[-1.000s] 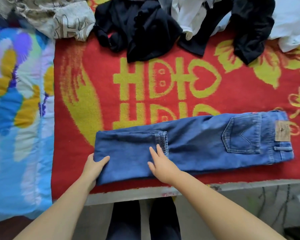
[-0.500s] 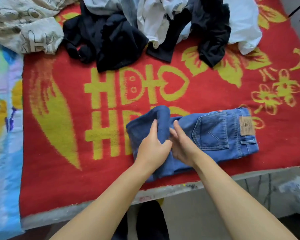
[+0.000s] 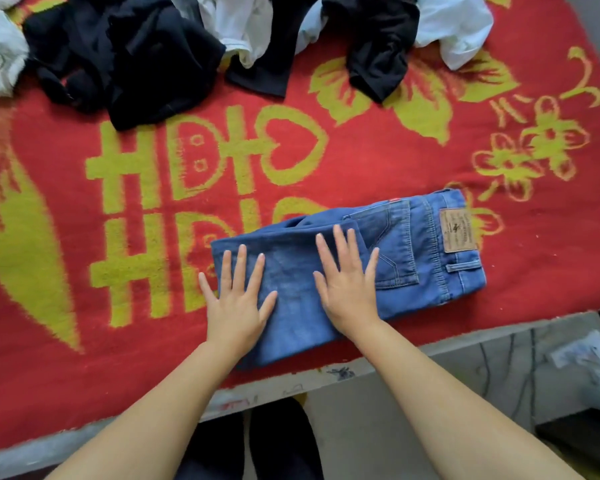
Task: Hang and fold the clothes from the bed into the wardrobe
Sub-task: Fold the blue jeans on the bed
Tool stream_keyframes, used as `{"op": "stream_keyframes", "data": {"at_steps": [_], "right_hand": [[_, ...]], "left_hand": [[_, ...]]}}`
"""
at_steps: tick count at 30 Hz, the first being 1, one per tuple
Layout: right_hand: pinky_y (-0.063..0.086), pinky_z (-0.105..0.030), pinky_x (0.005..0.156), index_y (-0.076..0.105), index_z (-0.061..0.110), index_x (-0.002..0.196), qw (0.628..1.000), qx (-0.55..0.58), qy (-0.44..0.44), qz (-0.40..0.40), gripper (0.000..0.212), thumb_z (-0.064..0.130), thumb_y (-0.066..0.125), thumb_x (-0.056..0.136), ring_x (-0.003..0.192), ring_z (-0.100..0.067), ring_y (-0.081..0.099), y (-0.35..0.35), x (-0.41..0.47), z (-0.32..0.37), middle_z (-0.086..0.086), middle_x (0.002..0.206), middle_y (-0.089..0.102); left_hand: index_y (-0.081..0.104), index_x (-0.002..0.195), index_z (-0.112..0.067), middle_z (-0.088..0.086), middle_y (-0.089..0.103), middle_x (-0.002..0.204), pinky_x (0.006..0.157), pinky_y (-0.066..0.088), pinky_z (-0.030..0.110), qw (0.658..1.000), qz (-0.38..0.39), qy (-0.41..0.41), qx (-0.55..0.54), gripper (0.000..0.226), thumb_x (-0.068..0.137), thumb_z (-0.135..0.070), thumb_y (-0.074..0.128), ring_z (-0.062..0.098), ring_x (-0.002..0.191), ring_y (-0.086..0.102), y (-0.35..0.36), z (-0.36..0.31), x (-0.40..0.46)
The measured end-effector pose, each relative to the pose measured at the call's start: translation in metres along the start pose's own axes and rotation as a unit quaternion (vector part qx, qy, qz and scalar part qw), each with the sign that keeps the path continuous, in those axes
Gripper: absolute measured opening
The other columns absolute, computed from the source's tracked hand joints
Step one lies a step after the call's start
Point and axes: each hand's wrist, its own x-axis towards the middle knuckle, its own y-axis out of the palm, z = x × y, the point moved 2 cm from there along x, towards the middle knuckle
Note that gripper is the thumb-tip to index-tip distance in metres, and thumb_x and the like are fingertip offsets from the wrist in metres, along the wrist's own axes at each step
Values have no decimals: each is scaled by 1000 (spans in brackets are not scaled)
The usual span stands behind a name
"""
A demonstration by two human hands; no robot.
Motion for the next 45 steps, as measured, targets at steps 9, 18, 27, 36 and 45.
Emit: {"op": "stream_keyframes", "data": {"at_steps": [9,18,27,36,45], "right_hand": [[-18,-64,107,-31,37,137,975,-71,-23,209,64,53,18,99,131,-9,-44,54,11,-32,13,142,-45],[-3,-67,109,-10,48,147,941,150,100,286,65,58,29,97,145,-26,-22,21,-32,23,7,157,-26],[51,-21,88,56,38,124,649,656,234,307,42,57,31,97,109,-1,61,-59,21,-16,11,123,64],[55,-30,84,59,15,123,696,670,222,130,41,39,57,90,112,-25,63,-138,25,-223,-10,119,67],[-6,-60,110,9,28,152,999,43,7,26,65,40,43,98,147,-27,-10,-76,37,-249,-3,159,-9]], "left_hand": [[-23,142,-36,-7,-37,149,111,-6,62,995,96,-25,34,68,92,-63,14,14,136,-38,47,8,23],[52,125,-2,19,60,126,87,51,37,709,103,-397,-574,40,87,-8,66,28,102,63,2,25,-8],[39,138,-25,-12,68,114,82,51,20,701,135,-135,-687,70,76,-18,71,1,102,64,-73,-95,4],[19,151,-27,-1,50,83,89,43,41,919,148,94,-354,61,97,-25,49,16,84,46,-34,-288,84],[26,149,-25,5,13,159,109,5,67,996,-73,-8,-42,60,95,-43,45,24,146,1,15,-268,98]]}}
